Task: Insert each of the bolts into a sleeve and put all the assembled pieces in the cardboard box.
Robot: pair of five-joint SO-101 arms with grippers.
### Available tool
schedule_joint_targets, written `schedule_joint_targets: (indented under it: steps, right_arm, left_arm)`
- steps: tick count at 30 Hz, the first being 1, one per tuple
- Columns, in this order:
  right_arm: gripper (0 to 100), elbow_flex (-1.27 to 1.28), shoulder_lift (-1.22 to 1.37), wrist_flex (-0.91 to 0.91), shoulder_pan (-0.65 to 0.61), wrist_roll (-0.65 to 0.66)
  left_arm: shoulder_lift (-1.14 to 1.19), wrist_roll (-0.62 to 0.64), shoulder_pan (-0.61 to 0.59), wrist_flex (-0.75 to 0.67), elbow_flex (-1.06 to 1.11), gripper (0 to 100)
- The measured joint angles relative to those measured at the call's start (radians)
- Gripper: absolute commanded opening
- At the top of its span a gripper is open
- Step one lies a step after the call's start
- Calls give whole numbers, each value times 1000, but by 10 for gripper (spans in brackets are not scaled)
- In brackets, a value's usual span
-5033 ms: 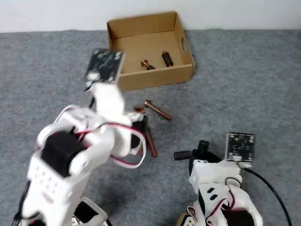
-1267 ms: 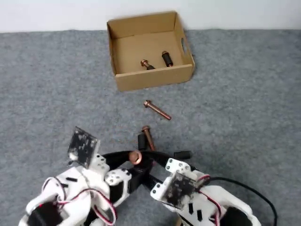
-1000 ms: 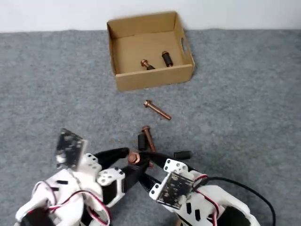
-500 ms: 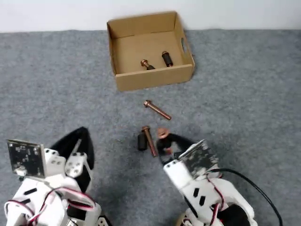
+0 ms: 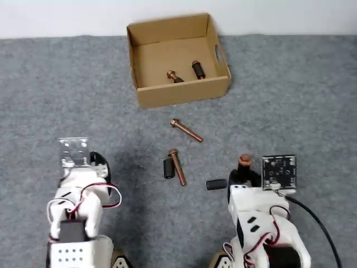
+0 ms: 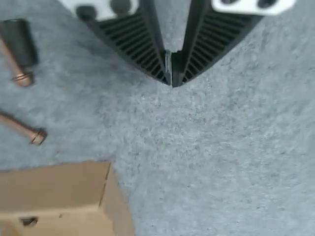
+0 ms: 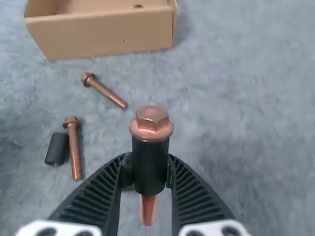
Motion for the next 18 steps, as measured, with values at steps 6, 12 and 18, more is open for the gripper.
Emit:
schedule_joint_targets:
  steps: [6,12,18]
  right_arm:
    - [8,-86,66,35,83,-8]
    - [8,-269,344,-72,141,-11]
    - [8,-539,740,-173,153,-44]
  left_arm:
    - [0,-48,-2,-68,97,4]
    - [0,-3,-5,11,97,5]
    - [0,17,-8,11,97,5]
